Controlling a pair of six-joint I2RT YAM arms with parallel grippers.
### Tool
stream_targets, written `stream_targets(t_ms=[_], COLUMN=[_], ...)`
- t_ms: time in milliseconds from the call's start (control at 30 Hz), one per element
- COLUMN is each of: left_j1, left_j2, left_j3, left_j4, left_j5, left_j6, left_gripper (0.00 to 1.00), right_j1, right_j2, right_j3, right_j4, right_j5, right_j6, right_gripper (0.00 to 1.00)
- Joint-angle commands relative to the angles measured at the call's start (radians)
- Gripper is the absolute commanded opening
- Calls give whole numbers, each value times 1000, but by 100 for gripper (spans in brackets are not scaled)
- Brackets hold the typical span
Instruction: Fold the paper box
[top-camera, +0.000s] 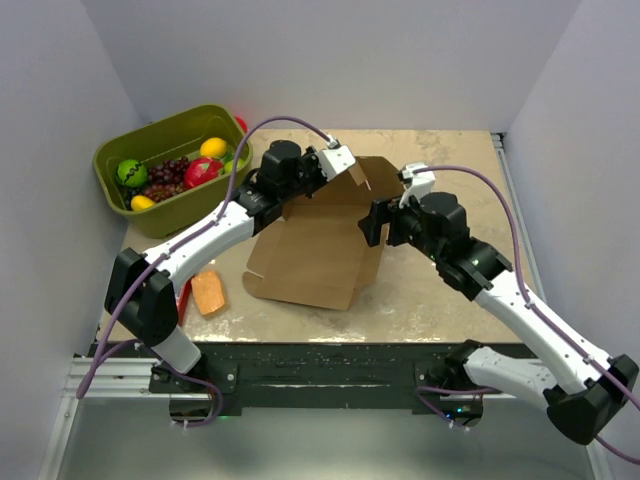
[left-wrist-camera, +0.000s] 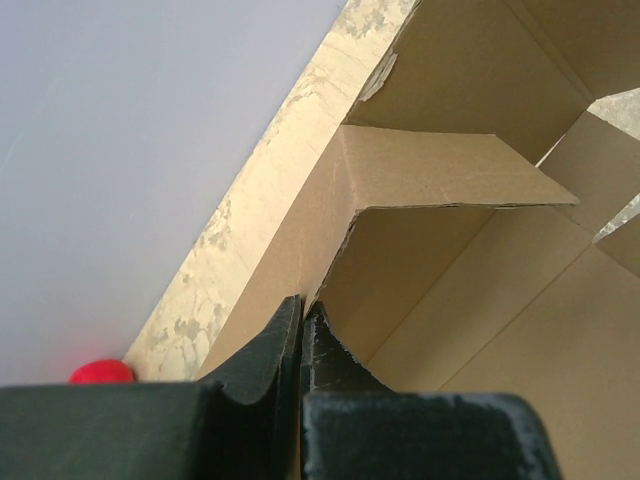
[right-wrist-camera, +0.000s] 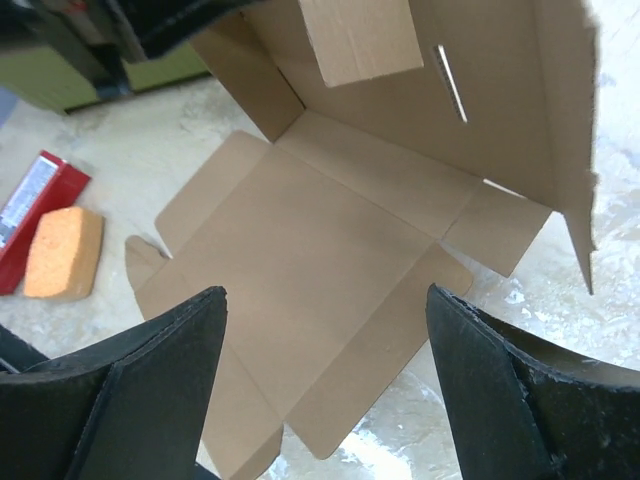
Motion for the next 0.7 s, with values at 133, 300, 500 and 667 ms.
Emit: stream_targets(t_ms=[133, 300, 500, 667], left_j1=[15, 15, 16, 16], left_j2=[25, 16, 5, 1], left_j3=[-27, -38, -44, -46], left_j4=[-103, -92, -86, -82], left_j5=[-4, -1, 2, 13], left_j6=[-95, -91, -85, -85], left_gripper=[0, 0, 0, 0], right_j1=[3, -46, -151, -181], right_j2=[142, 245, 294, 320], right_j3=[-14, -5, -23, -75], right_j4=[64, 115, 158, 235], right_j5=[-74, 2, 50, 108], right_j6=[69, 117, 119, 100], right_gripper=[81, 84, 85, 86])
